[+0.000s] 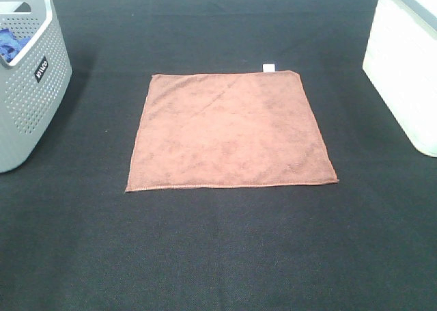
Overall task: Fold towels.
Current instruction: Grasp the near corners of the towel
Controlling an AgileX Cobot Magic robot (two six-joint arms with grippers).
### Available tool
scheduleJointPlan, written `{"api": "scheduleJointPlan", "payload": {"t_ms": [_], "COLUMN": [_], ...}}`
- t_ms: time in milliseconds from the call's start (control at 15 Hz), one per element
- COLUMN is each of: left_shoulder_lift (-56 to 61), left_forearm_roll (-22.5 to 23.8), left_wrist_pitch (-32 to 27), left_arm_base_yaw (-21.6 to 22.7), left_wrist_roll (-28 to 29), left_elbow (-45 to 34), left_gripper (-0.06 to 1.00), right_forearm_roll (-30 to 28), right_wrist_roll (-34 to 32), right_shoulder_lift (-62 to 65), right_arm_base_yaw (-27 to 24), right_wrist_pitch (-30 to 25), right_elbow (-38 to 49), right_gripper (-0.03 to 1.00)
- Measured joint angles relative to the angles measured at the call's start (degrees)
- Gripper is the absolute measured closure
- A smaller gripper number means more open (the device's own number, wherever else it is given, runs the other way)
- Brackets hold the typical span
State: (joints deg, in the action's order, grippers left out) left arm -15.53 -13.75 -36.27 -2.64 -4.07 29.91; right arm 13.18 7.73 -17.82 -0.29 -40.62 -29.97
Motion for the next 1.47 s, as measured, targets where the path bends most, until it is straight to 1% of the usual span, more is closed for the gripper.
{"api": "scheduleJointPlan", "payload": {"t_ms": [200,267,333,467,533,600,733,800,867,933,1000,1067,1200,1333,1400,1467], "left_shoulder_lift": [-14.95,-20.28,-30.08,-40.79,-47.38,-47.38,-58.84,-65.43,-70.42,-74.08,-77.52,-81.07,-88.01,-91.85,-93.56,-93.56], "left_forearm_roll": [-10.14,-14.27,-21.89,-33.06,-40.22,-40.22,-55.12,-64.52,-70.87,-75.06,-78.15,-80.04,-80.96,-81.07,-81.07,-81.07], "left_wrist_pitch": [1.38,1.38,1.6,1.83,1.83,1.83,1.83,1.66,0.86,-0.34,-1.66,-2.41,-2.58,-2.18,-1.95,-1.95], "left_arm_base_yaw": [0.0,0.0,0.0,0.0,0.0,0.0,0.0,0.0,0.0,0.0,0.0,-0.34,-1.15,-1.32,-1.32,-1.32], "left_wrist_roll": [-0.74,-3.15,-9.74,-21.43,-28.71,-28.71,-43.26,-52.83,-59.13,-63.66,-66.18,-67.49,-68.3,-68.35,-68.35,-68.35], "left_elbow": [0.0,0.0,0.0,0.0,0.0,0.0,0.06,0.06,0.52,1.2,2.18,3.67,8.42,11.52,12.72,12.72], "left_gripper": [0.3,0.3,0.3,0.3,0.3,0.3,0.3,0.3,0.3,0.3,0.3,0.3,0.3,0.3,0.3,0.3], "right_forearm_roll": [3.84,5.44,7.73,14.27,18.33,18.33,26.36,30.65,31.74,32.26,32.37,32.77,33.4,33.52,33.46,33.46], "right_wrist_roll": [0.29,1.78,4.58,11.34,15.47,15.47,23.89,27.39,28.36,28.71,28.71,28.71,28.65,28.53,28.48,28.48], "right_shoulder_lift": [-11.12,-15.7,-21.89,-31.97,-37.47,-37.47,-47.96,-55.41,-60.28,-64.46,-68.93,-72.65,-80.44,-84.86,-86.92,-86.92], "right_arm_base_yaw": [0.0,0.0,0.0,0.0,0.0,0.0,0.0,0.0,0.0,0.0,0.0,0.0,0.0,0.0,0.0,0.0], "right_wrist_pitch": [4.76,6.25,7.51,8.25,8.31,8.31,7.16,5.1,3.5,1.78,0.06,-1.03,-1.43,-1.43,-1.43,-1.43], "right_elbow": [0.0,0.0,0.0,-0.06,-0.29,-0.29,-2.81,-6.3,-8.77,-11.34,-14.32,-17.25,-23.49,-27.79,-29.85,-29.85], "right_gripper": [0.21,0.21,0.21,0.21,0.21,0.21,0.21,0.21,0.21,0.21,0.21,0.21,0.21,0.21,0.21,0.21]}}
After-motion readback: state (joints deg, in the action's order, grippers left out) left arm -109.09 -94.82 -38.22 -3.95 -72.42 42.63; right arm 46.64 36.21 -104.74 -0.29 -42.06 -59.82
